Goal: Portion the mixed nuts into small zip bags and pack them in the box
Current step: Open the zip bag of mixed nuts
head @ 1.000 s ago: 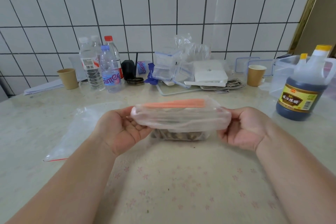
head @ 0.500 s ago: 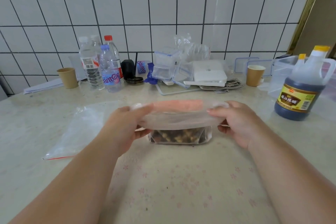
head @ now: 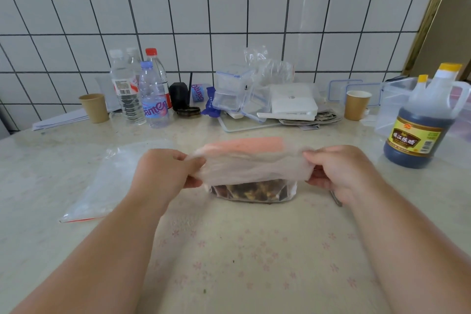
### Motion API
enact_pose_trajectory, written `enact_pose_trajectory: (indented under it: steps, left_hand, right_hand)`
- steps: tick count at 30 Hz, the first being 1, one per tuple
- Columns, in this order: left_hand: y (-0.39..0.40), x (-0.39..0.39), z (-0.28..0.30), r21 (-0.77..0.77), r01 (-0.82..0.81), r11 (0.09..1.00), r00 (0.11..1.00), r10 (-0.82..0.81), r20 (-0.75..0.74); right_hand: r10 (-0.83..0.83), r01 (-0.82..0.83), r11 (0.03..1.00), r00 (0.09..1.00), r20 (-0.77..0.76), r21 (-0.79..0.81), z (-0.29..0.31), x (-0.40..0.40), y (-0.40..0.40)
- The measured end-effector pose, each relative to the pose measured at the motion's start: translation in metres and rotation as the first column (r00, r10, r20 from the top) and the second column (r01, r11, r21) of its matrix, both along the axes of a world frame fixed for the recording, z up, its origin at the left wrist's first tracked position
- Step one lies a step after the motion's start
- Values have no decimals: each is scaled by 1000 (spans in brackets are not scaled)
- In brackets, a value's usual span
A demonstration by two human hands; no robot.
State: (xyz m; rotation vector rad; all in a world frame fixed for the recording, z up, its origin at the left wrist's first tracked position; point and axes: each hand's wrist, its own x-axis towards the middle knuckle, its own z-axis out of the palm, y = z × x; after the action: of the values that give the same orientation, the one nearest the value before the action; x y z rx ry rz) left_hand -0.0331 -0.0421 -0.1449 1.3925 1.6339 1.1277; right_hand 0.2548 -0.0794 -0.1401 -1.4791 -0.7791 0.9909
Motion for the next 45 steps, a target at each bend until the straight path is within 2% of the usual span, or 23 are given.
enact_pose_trajectory:
  steps: [2,4,6,10,12,14,16,19,23,24,25,26,28,30,32,33,34,35,37,39,42,44,45]
  left_hand:
    - [0,3,3,-106,79,991,925,-33,378]
    - [-1,4,6,-184,178,967,806,-36,591]
    - [-1,4,8,-236,256,937,726,-25,687]
    - [-5,6,10,-257,307,916,583,32,812]
    - [-5,9,9,-254,316,914,511,62,858]
    - [-4,11,5,-263,335,905,455,89,886]
    - [-5,13,3,-279,374,884,430,101,897]
    - [-7,17,1,-284,410,867,465,70,883]
    - [-8,22,1,-284,280,917,682,18,731]
    - [-7,22,1,-272,211,939,748,24,663]
    - [-7,22,1,-249,124,961,819,42,572]
    - [-6,22,1,-201,43,979,894,53,445]
    - [-6,18,-1,-51,-32,998,990,38,134]
    - [-8,16,-2,71,-17,997,997,22,-69]
    - [-9,16,-5,110,6,994,985,13,-170]
    - [-9,17,-6,101,11,995,989,4,-147]
    - [-9,19,-7,60,11,998,999,-8,-51]
    - [-8,22,-6,-8,27,1000,994,-26,110]
    - [-6,27,-5,-154,90,984,895,-12,446]
    - [-2,28,-5,-257,129,958,780,62,623]
    - [2,25,-5,-305,215,928,701,71,710]
    - [1,26,-4,-329,208,921,735,75,674]
    - [0,26,-3,-334,180,925,760,85,644]
  right_hand:
    - [60,-73,996,970,-234,-47,2,-1,-1]
    - [95,-128,990,926,-365,-67,2,-3,-1]
    - [91,-141,988,863,-497,-66,2,-5,-2]
    - [-1,-62,996,666,-746,-56,0,-8,0]
    - [-41,-11,998,589,-807,-58,-2,-7,3]
    - [-18,-17,999,571,-821,-33,-4,-9,3]
    - [50,-86,996,641,-766,-7,-3,-13,0]
    - [179,-198,979,741,-647,45,0,-17,-3]
    - [244,-231,970,896,-371,80,0,-14,0]
    - [216,-205,976,943,-251,71,-1,-15,1]
    - [153,-149,987,986,-65,59,-2,-14,1]
    - [66,-76,995,984,165,58,-4,-14,1]
    - [-87,24,992,834,545,121,-11,-14,1]
    - [-106,17,990,731,674,137,-13,-17,0]
    - [-65,12,997,679,731,77,-14,-19,3]
    - [-40,17,999,663,748,38,-16,-20,4]
    - [-19,19,1000,680,733,8,-16,-20,6]
    - [-4,15,1000,730,683,-9,-16,-21,7]
    - [20,5,999,845,534,-46,-15,-23,8]
    - [51,-13,996,894,446,-89,-13,-24,14]
    - [40,-6,995,937,347,-99,-10,-24,19]
    - [41,-5,993,949,311,-116,-8,-23,18]
    - [46,0,991,934,353,-131,-9,-22,17]
